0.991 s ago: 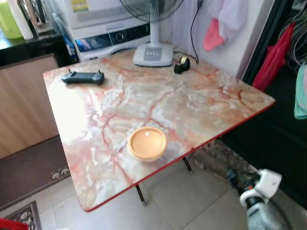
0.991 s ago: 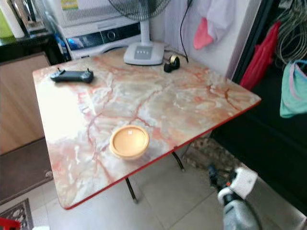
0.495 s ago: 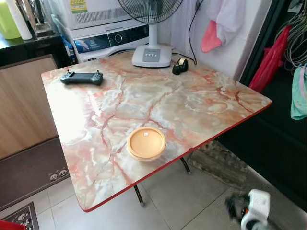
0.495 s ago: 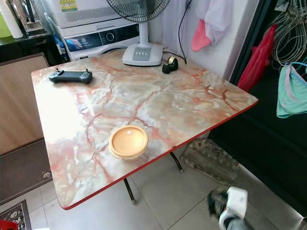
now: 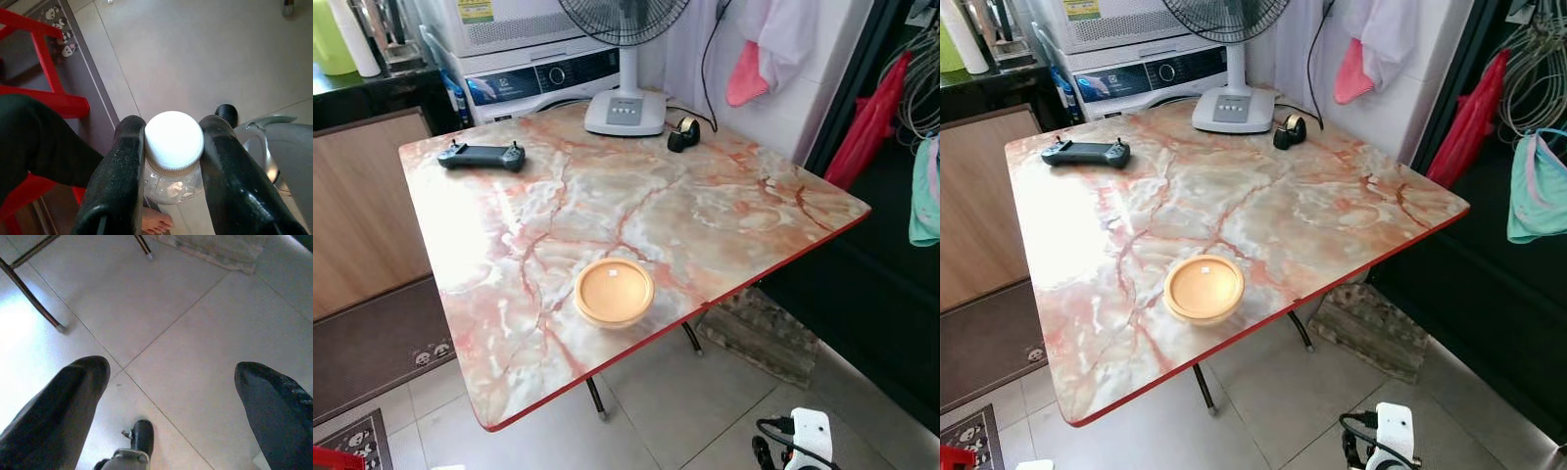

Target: Restocking fridge

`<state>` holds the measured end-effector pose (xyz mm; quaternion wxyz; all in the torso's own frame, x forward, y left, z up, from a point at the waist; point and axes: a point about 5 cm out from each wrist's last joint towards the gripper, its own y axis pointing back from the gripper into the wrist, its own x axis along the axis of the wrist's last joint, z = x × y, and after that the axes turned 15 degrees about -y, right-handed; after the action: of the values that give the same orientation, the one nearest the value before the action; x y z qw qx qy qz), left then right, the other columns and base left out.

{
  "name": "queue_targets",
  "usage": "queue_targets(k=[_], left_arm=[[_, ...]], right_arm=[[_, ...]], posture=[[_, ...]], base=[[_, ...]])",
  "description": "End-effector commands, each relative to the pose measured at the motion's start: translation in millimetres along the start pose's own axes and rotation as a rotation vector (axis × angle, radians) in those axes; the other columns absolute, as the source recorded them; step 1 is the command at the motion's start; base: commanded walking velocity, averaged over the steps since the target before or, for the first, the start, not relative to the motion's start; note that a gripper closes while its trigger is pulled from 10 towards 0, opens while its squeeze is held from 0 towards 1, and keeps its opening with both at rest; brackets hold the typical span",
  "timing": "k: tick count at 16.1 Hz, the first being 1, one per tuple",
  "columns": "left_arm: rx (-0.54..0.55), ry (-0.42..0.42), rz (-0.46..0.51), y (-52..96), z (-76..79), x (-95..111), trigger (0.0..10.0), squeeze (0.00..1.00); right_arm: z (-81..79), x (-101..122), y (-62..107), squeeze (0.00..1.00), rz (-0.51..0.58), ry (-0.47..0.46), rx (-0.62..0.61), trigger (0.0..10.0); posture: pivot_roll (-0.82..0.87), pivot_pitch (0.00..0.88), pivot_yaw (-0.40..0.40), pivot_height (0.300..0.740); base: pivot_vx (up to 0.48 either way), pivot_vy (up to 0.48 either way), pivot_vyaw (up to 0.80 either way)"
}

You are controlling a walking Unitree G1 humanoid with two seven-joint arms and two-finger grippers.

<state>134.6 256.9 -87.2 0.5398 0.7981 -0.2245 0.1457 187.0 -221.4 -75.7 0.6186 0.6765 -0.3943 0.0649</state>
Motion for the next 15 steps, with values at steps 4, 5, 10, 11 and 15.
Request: queue_targets(k=[4,5,10,11,15], left_arm=[[-0.021,-0.02,-0.037,0.6,6.1,-4.0,10.0,0.0],[-0.031,-0.027,-0.042,1.0,8.0,-5.3,10.0,0.0],[-0.05,-0.06,-0.077,4.1,5.2,-19.4,10.0,0.0],[-0.05,-0.059,-0.083,4.6,5.0,-21.6,10.0,0.0],[-0.068,-0.06,-0.106,6.5,14.7,-25.7,10.0,0.0]], right_arm=[[-0.3,-12.4,1.0,0.0,-0.054,0.015,-0.02,10.0],[-0.2,-12.3,1.0,0.0,-0.061,0.035,-0.015,10.0],[2.5,-12.8,1.8,0.0,-0.072,0.086,-0.003,10.0],[2.2,-13.6,1.9,0.0,-0.072,0.08,-0.005,10.0],[-2.8,-17.5,1.6,0.0,-0.09,0.123,0.022,10.0]], posture=[[0.1,0.0,-0.04,0.74],[0.1,0.0,-0.036,0.74],[0.1,0.0,-0.041,0.74],[0.1,0.0,-0.042,0.74],[0.11,0.0,-0.047,0.74]], base=[[0.0,0.0,0.0],[-0.259,0.0,0.0],[-0.26,0.0,0.0],[-0.262,0.0,0.0],[-0.264,0.0,0.0]])
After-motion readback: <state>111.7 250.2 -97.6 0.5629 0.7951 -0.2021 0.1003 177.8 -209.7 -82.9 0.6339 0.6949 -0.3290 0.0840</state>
